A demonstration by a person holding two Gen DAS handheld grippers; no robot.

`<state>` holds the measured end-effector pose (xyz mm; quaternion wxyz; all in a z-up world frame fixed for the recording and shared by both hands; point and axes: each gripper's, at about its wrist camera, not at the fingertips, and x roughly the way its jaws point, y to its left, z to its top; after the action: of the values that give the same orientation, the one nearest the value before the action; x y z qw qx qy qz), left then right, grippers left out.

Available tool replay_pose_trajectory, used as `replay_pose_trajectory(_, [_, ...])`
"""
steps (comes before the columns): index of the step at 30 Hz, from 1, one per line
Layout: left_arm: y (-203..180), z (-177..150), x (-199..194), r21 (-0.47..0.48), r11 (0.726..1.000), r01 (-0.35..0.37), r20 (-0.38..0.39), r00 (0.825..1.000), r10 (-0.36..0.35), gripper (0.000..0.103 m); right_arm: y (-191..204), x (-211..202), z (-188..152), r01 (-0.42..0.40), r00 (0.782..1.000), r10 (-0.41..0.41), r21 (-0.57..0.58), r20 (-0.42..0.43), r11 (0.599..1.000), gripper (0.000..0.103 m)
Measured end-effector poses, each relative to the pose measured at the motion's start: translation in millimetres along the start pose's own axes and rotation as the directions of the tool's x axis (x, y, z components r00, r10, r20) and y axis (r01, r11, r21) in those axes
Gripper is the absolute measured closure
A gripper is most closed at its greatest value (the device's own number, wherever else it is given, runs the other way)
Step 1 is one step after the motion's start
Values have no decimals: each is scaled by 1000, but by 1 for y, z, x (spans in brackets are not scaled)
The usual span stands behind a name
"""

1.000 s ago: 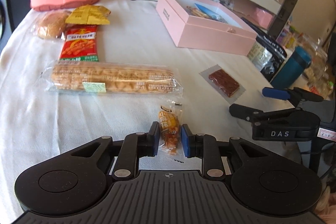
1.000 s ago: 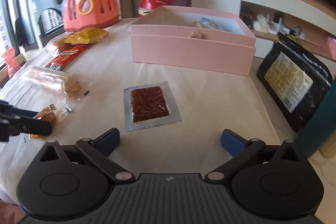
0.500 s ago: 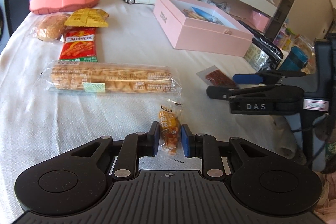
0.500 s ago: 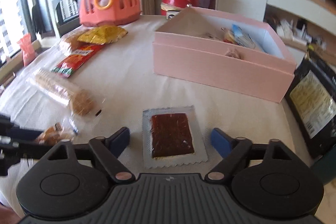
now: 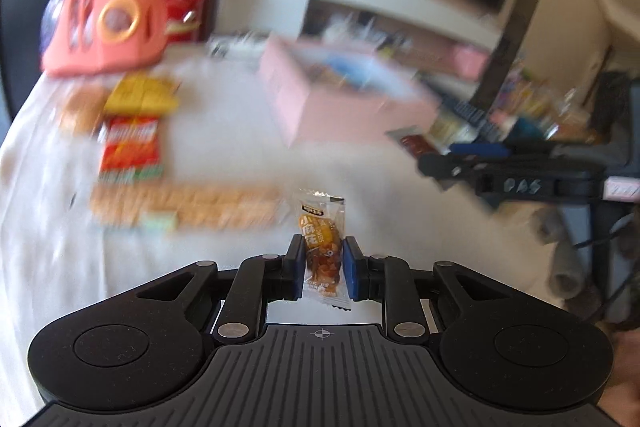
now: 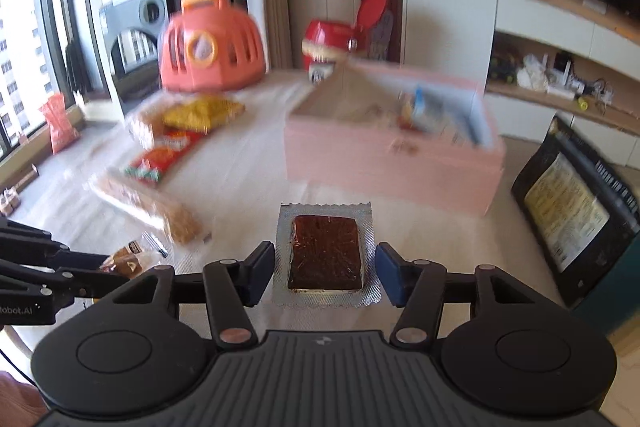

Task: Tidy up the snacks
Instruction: 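Drop the jerky packet into the pink box with the right tool while the left drops the candy, then grasp the yellow packet with the right tool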

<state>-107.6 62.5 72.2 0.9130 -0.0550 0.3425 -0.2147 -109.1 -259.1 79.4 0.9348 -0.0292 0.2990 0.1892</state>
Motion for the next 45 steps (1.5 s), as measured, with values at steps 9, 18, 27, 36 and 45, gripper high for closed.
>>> replay_pose_trajectory(9, [-21, 154, 25, 124, 992, 11, 157, 987, -31, 79, -35, -56, 114, 8, 975, -5, -11, 223, 1000, 48])
replay_pose_trajectory(18, [18, 210, 210, -46, 999, 17, -85, 996, -20, 79, -78, 23, 167, 66, 985, -63, -13, 163, 998, 48])
replay_pose_trajectory(27, [79, 201, 237, -157, 986, 65, -84, 993, -79, 78, -113, 155, 175, 0, 998, 8, 133, -58, 991, 48])
replay_pose_trajectory(36, [121, 169, 149, -173, 984, -46, -1, 999, 47, 81, -92, 223, 174, -70, 986, 103, 229, -135, 971, 40])
replay_pose_trajectory(45, [192, 115, 70, -368, 890, -270, 66, 947, 315, 81, -51, 171, 177, -5, 995, 16, 118, -93, 993, 28])
